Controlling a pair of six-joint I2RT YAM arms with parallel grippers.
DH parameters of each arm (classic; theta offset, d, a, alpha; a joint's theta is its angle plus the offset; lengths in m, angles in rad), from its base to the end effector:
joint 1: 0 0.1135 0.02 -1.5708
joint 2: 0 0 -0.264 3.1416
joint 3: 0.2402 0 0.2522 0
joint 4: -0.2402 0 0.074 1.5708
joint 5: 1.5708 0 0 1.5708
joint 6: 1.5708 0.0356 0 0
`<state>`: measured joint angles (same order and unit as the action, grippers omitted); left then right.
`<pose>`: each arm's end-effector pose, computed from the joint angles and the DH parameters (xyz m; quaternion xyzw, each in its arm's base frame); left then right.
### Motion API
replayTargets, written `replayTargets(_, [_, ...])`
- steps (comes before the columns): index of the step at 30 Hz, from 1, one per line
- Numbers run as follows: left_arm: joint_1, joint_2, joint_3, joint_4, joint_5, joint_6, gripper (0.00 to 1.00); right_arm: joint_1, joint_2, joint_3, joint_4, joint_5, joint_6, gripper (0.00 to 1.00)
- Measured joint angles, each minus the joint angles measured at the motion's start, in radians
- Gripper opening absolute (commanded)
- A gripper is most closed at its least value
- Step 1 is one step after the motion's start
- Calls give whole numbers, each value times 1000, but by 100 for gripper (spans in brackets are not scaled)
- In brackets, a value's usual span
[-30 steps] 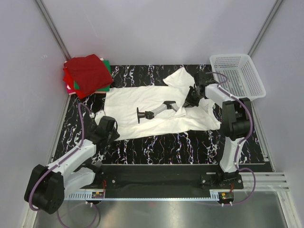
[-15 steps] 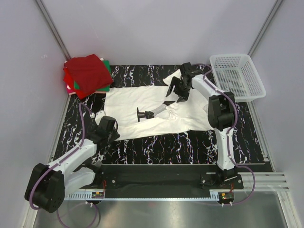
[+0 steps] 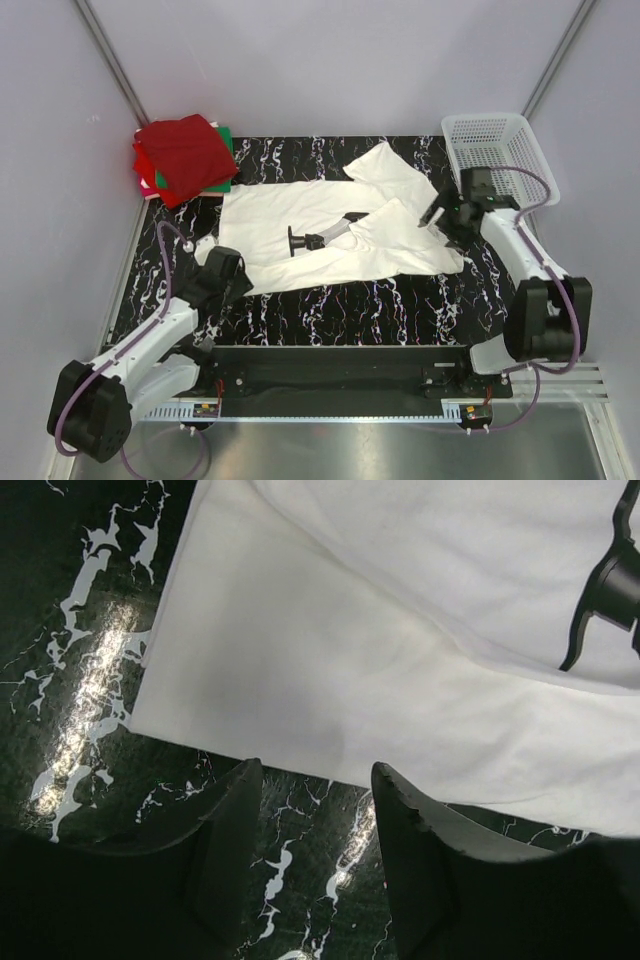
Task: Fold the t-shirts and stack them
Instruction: Fold the tshirt
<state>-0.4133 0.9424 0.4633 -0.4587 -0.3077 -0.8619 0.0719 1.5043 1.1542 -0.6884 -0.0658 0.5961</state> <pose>0.1634 -0.0599 0.1804 -0.2554 0.9050 -0.0661 0.3338 0.3078 0.0245 0.2549 0.2415 0.9336 0.1162 0.2379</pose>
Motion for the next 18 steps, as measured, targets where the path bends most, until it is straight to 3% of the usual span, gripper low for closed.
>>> replayTargets(3, [-2,-40,8,-35,-4,-14,54,-106,-108,-159,48,5,18,84])
replayTargets(8, [-3,-82,8,-72,-13,-39,54,-216,-126,-311,72,2,30,73])
replayTargets(18, [-4,-61,5,-103,-37,-100,66,-261,-30,-356,205,-7,29,62])
